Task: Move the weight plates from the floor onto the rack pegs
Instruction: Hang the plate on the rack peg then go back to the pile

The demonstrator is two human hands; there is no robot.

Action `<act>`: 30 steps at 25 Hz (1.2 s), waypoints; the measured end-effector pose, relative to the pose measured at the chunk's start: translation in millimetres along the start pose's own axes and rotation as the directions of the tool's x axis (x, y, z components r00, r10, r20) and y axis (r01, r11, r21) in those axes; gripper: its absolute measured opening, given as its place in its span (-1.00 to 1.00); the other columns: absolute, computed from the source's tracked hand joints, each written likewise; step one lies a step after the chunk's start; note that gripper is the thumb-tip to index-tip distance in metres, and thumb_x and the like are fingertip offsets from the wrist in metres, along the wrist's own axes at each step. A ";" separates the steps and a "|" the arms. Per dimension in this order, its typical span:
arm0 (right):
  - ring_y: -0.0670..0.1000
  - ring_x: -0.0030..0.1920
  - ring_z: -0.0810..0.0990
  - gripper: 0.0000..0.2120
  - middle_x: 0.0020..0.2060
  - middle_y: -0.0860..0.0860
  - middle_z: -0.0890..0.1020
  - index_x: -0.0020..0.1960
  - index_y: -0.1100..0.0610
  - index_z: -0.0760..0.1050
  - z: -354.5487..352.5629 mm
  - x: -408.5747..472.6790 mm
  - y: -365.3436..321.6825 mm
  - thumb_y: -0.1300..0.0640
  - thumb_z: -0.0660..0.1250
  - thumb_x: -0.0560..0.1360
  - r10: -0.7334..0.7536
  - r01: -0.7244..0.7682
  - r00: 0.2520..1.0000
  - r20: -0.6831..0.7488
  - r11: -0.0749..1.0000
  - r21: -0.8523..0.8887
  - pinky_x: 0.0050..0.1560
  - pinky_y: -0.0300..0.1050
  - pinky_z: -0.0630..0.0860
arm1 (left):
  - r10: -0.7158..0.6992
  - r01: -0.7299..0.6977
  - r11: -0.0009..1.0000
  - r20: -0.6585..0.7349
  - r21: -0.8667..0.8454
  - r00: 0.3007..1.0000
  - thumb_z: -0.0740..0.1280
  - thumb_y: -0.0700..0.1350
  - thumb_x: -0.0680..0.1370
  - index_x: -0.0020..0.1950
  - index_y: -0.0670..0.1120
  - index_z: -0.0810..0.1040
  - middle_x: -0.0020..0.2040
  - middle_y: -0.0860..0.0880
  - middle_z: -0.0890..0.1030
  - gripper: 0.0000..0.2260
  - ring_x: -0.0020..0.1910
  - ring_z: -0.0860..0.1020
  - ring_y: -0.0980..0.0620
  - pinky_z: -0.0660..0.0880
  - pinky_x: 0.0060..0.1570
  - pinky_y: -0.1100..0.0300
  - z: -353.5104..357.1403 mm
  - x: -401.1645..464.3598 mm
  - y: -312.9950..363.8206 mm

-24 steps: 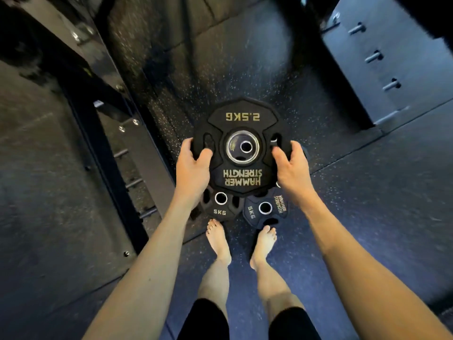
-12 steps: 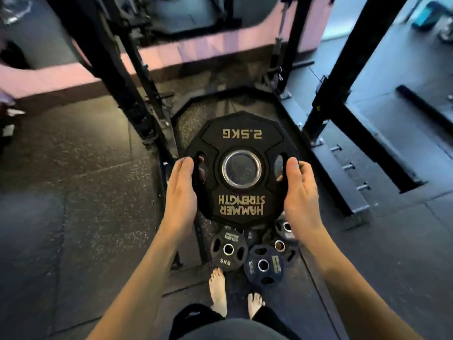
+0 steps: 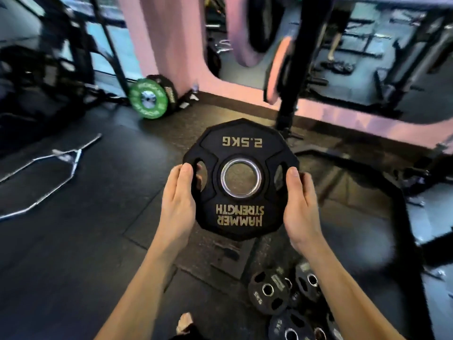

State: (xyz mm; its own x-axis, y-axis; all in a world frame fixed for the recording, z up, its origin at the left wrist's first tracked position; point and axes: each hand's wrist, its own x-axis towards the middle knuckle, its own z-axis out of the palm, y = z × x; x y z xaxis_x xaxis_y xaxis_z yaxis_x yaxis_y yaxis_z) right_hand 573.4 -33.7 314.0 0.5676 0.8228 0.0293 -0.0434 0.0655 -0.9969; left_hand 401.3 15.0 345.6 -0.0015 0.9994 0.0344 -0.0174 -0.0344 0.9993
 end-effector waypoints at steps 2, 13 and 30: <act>-0.17 -0.07 0.58 -0.80 -0.11 -0.12 0.61 -0.04 0.00 0.47 64.0 -3.0 1.9 -0.05 0.14 0.64 -0.012 0.010 0.993 0.118 1.000 0.015 0.00 -0.23 0.54 | 0.030 -0.030 1.000 -0.115 0.001 0.993 0.11 -0.10 0.69 -0.17 0.07 0.46 -0.33 0.31 0.55 -0.73 -0.34 0.45 0.50 0.32 -0.26 0.58 -60.9 14.5 -0.9; -0.06 -0.05 0.60 -0.78 -0.12 -0.13 0.63 -0.07 -0.09 0.49 423.3 -31.7 8.9 -0.15 0.14 0.62 0.027 -0.024 0.919 0.394 1.000 -0.013 0.16 0.18 0.52 | 0.112 -0.105 0.994 -0.335 0.038 0.936 0.10 0.03 0.69 0.02 -0.22 0.46 -0.11 0.01 0.49 -0.67 -0.11 0.45 0.14 0.41 -0.05 0.20 -384.2 149.1 0.5; 0.02 -0.23 0.42 -0.62 -0.37 -0.14 0.43 -0.26 -0.11 0.45 792.5 237.0 37.7 -0.40 0.16 0.39 -0.048 0.056 0.957 0.286 0.998 -0.020 -0.10 0.09 0.40 | 0.228 -0.194 0.970 -0.287 0.144 0.930 0.09 -0.13 0.69 -0.19 -0.11 0.43 -0.24 0.10 0.44 -0.72 -0.27 0.41 0.25 0.36 -0.21 0.43 -535.2 593.6 3.4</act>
State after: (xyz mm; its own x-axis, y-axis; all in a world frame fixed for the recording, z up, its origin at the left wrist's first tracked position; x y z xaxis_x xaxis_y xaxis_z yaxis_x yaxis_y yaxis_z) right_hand 54.7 611.2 341.0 0.3097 0.9459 0.0971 0.0048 0.1006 -0.9949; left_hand -134.7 607.7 360.1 -0.2922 0.9217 0.2552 0.1278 -0.2268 0.9655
